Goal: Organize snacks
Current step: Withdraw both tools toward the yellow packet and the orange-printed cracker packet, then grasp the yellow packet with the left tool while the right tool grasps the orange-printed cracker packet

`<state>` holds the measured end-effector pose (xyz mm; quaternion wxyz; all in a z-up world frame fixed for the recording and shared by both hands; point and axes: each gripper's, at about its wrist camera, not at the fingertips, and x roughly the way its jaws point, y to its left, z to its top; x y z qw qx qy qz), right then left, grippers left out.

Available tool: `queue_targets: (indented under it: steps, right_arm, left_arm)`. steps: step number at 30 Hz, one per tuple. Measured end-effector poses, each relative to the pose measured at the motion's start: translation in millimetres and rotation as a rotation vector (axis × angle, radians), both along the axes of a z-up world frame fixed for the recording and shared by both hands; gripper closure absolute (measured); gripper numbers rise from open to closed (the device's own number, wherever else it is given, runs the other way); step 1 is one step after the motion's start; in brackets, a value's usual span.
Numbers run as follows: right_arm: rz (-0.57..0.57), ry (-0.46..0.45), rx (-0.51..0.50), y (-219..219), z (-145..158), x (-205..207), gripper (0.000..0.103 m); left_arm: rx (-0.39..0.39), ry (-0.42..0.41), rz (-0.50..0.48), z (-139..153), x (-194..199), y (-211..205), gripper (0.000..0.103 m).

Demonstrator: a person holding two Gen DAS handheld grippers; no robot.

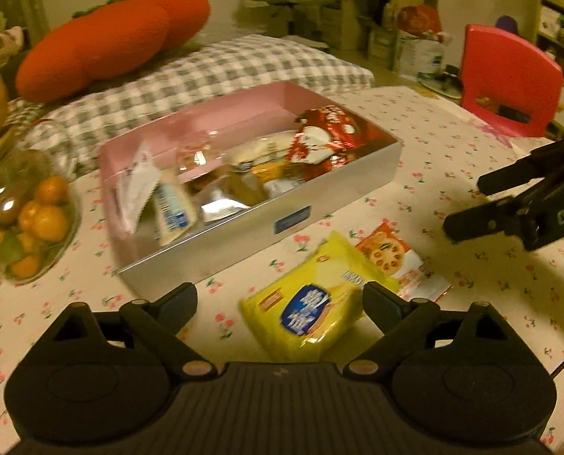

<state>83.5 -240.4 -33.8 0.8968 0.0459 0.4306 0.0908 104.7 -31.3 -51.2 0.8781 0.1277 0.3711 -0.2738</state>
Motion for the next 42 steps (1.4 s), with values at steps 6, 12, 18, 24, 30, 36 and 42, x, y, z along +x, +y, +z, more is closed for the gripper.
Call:
queue_targets:
  steps: [6, 12, 18, 24, 30, 36, 42]
  right_arm:
    - [0.029, 0.024, -0.013, 1.9, -8.5, 3.1, 0.016]
    - [0.037, 0.036, -0.024, 3.9, -14.1, 4.9, 0.016]
    - [0.039, 0.035, -0.029, 6.9, -14.4, 5.7, 0.016]
    - [0.056, 0.034, -0.039, 16.0, -15.2, 4.9, 0.016]
    - [0.102, 0.018, -0.037, 30.5, -14.3, 2.2, 0.016]
    - [0.167, 0.009, -0.047, 50.2, -15.0, -1.5, 0.016]
    - [0.192, 0.032, -0.065, 66.8, -23.6, -0.7, 0.016]
  left_arm:
    - [-0.023, 0.047, -0.092, -4.4, 2.2, -12.6, 0.023]
    - [0.019, 0.04, -0.108, -8.6, 1.4, -16.1, 0.033]
    - [0.016, 0.047, -0.057, -5.7, 1.6, -5.9, 0.044]
    - [0.05, 0.05, -0.007, -5.2, -3.5, 4.7, 0.046]
    - [0.08, 0.069, 0.061, -3.7, -10.0, 23.6, 0.045]
    - [0.06, 0.069, 0.038, -4.1, -21.2, 42.7, 0.044]
    - [0.041, 0.051, -0.015, -7.1, -25.5, 48.2, 0.024]
